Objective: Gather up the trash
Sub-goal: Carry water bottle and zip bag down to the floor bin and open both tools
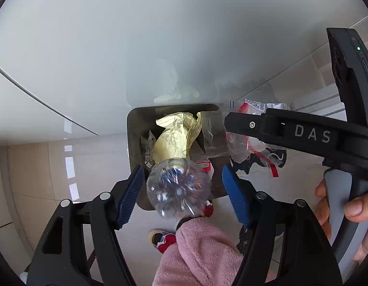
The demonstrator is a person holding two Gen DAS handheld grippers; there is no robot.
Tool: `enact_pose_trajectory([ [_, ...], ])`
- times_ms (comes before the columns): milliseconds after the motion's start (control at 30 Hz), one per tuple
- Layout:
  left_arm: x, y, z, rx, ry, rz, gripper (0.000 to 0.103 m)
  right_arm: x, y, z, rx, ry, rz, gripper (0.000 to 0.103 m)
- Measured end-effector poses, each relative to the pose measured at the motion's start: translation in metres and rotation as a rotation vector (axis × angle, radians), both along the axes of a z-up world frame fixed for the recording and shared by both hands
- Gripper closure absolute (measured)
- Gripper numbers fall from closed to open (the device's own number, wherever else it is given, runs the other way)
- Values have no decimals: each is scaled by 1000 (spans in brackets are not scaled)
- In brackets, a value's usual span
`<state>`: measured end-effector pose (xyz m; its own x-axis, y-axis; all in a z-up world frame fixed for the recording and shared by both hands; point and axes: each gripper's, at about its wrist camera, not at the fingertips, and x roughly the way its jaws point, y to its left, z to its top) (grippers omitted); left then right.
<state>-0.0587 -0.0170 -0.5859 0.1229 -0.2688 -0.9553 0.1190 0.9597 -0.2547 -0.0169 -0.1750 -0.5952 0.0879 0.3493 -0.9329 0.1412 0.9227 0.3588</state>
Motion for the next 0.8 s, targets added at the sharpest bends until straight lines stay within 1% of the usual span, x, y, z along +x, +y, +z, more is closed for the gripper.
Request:
enact_pose_trajectory([
  [100, 1, -1, 6, -18, -7, -8, 26, 2, -2, 6, 38, -5, -28, 35],
  [200, 1, 1, 13, -18, -14, -10, 22, 5, -1, 12, 68, -8, -40, 33],
  [267, 0, 3, 19, -23, -21, -3, 19, 7, 0, 14, 75, -1, -50, 21],
  [300, -1, 4, 21, -24, -26, 1, 18, 8, 0, 15, 83, 4, -59, 12],
  [333, -3, 6, 24, -25, -30, 6, 17, 8, 0, 16, 88, 7, -67, 6],
  [367, -3, 7, 25, -25, -34, 10, 17, 8, 2, 17, 92, 8, -74, 4],
  [467, -8, 12, 28, -23, -37, 17, 16, 7, 6, 19, 90, 18, -80, 4],
  [567, -13, 20, 26, -20, -32, 32, 16, 5, 12, 18, 86, 32, -55, 6],
  [633, -16, 26, 27, -25, -36, 50, 16, 3, 12, 17, 120, 61, -79, 5],
  [700, -19, 30, 30, -42, -47, 67, 17, 1, 9, 13, 170, 102, -118, 4],
  [800, -23, 31, 34, -103, -68, 92, 17, -2, 7, 13, 185, 132, -153, 4],
])
